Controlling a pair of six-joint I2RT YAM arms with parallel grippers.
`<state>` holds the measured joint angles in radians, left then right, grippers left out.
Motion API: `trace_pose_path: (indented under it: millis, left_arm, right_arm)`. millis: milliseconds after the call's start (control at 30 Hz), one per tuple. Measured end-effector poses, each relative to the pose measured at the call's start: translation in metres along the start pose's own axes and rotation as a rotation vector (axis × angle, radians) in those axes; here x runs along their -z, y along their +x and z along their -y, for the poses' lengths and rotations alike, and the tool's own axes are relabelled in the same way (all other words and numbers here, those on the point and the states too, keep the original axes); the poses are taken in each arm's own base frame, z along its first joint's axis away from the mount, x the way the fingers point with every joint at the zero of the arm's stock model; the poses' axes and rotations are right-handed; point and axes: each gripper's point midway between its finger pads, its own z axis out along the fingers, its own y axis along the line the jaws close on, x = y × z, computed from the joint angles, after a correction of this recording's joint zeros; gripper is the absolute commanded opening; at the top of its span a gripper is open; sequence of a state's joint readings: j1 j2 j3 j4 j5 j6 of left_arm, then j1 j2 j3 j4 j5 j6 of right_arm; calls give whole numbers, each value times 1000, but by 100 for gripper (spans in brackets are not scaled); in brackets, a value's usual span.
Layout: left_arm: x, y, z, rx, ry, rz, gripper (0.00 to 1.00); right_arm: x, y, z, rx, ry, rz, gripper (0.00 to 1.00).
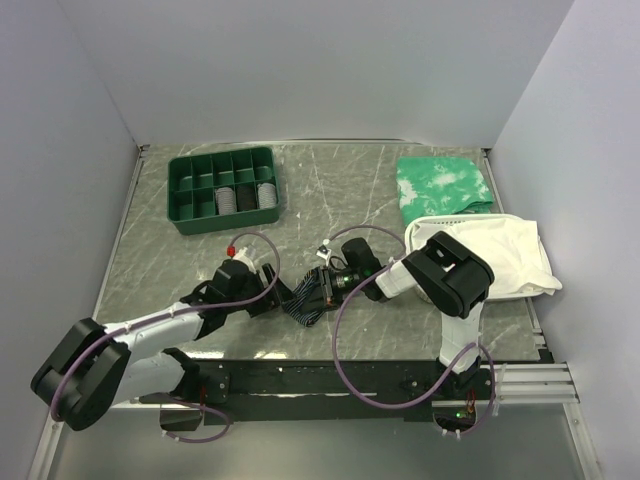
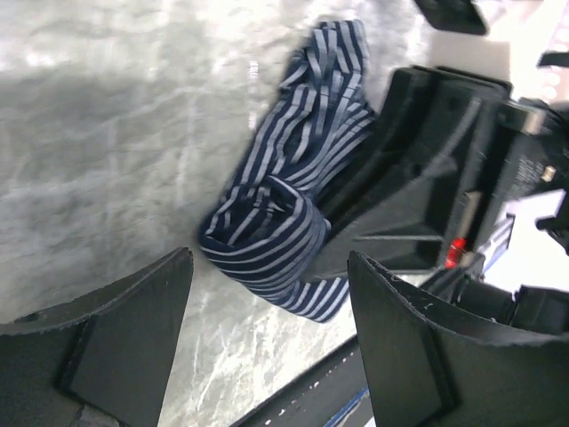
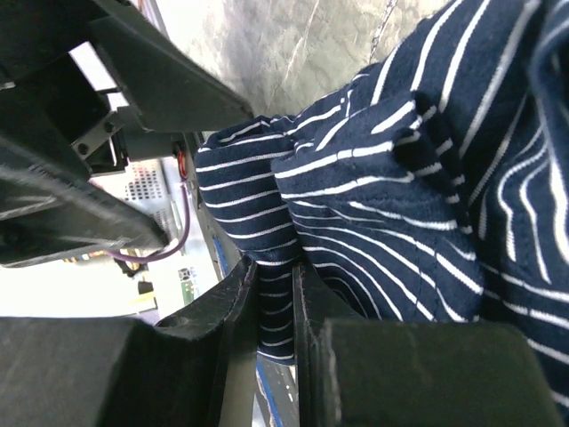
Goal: Roll the underwear
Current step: Roll the underwear to the center of the board.
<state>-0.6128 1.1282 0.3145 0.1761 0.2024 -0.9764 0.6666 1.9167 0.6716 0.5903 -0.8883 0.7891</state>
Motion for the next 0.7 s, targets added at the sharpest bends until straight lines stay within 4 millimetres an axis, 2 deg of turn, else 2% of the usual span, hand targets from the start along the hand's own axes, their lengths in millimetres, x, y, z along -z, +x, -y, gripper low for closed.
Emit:
trace_pose_path:
  millis: [167,300,400,633,700]
  left_arm:
    - [-6,1,-12,40,-54,6,74]
    - [-11,-2,-10,72,-49,20,73]
    - [-16,-5,-8,93,-41,32,66]
    - [-24,-4,-13,136,-59,39,40]
    - [-25,-4,-14,139,-65,44,37]
  right_arm:
    - [0,-1,0,-4,-2,-5,16]
    - [0,-1,0,-5,-4,-8,16]
    - [0,-1,0,-5,-5,-10,17]
    - [0,-1,-1,-4,-8,-9,17]
    - [0,-1,-1,-6,-9,-9,20]
